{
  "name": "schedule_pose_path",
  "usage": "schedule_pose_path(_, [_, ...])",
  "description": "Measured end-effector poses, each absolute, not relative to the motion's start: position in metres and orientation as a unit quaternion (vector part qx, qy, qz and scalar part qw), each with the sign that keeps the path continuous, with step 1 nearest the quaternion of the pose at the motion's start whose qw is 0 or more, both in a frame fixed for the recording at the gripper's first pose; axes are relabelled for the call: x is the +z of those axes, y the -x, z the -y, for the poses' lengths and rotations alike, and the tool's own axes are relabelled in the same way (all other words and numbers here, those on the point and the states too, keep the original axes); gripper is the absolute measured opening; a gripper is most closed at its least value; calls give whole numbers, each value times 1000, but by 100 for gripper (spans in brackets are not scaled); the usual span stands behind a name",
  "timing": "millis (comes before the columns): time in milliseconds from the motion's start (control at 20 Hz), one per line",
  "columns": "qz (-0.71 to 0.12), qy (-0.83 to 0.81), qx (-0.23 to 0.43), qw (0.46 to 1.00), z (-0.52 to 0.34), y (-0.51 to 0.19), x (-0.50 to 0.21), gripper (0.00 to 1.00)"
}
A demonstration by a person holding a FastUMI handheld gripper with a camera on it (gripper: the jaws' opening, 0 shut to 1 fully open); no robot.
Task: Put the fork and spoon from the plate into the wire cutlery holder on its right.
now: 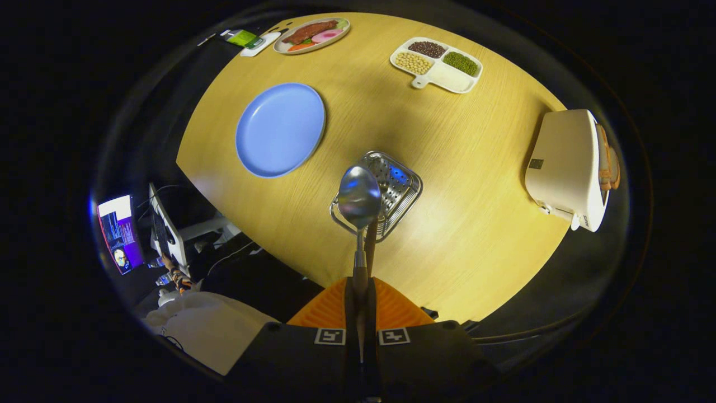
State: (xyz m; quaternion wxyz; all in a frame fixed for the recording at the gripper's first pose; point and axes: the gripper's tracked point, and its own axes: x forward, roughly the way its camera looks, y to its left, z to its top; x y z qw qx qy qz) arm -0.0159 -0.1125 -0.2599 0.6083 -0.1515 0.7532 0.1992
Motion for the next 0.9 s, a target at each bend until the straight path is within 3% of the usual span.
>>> schedule_pose_path(300, [-793, 160, 186, 559, 124, 5, -279, 7])
schedule_pose_path(600, [-803, 140, 173, 554, 124, -8, -290, 10])
schedule_pose_path(700, [-800, 131, 184, 556, 119, -10, -288, 15])
schedule_pose_path(750, [-797, 125, 190, 559, 117, -10, -284, 32])
schedule_pose_path(850, [-783, 112, 199, 578, 110, -14, -276, 42])
schedule_pose_path(900, [-775, 102, 204, 589, 105, -17, -272, 54])
